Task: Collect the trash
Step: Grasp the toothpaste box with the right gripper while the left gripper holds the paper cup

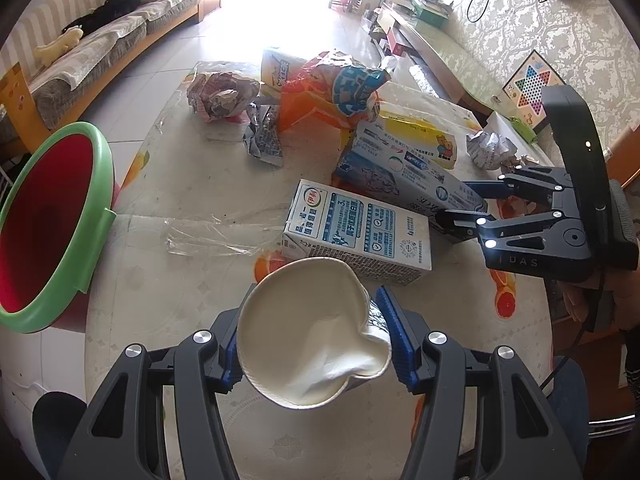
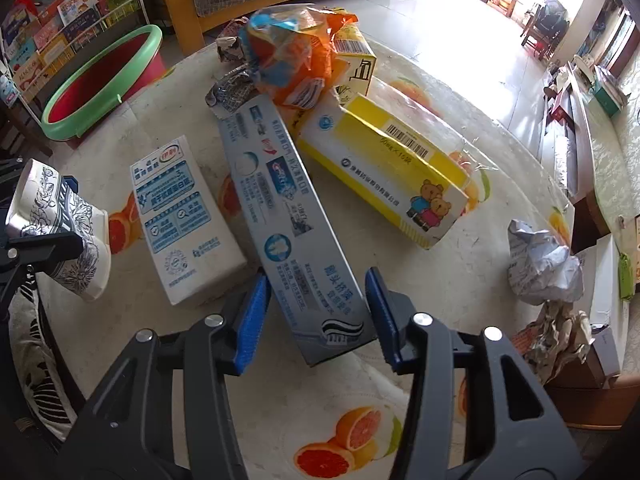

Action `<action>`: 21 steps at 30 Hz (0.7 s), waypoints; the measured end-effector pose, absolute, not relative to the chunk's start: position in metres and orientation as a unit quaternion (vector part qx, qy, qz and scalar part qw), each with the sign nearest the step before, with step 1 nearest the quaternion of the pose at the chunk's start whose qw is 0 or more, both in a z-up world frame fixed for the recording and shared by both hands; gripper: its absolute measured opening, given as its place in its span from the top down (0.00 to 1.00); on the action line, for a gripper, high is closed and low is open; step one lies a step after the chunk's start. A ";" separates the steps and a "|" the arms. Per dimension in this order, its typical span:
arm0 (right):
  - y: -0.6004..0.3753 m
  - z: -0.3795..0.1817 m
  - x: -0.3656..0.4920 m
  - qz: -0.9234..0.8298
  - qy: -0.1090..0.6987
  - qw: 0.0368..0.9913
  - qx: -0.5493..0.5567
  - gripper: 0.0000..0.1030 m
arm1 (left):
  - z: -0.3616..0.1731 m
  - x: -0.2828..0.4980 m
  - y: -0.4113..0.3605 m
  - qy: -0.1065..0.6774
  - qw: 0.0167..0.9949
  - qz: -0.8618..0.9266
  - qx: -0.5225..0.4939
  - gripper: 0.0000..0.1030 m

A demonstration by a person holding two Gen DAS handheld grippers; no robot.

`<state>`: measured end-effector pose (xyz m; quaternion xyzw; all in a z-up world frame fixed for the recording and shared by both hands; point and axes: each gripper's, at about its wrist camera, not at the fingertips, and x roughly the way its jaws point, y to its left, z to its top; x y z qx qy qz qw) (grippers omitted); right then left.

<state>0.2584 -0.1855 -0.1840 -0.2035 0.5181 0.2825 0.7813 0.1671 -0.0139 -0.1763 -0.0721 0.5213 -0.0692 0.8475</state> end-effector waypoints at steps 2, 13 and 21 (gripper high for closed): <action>-0.187 -0.184 0.252 0.286 0.521 0.779 -0.200 0.59 | -0.174 0.165 -0.012 0.519 0.849 -0.068 -0.070 0.46; -0.203 -0.163 0.202 0.246 0.515 0.803 -0.170 0.63 | -0.155 0.152 -0.006 0.500 0.861 -0.069 -0.070 0.46; -0.235 -0.130 0.178 0.177 0.489 0.850 -0.086 0.64 | -0.136 0.142 0.004 0.476 0.874 -0.069 -0.068 0.46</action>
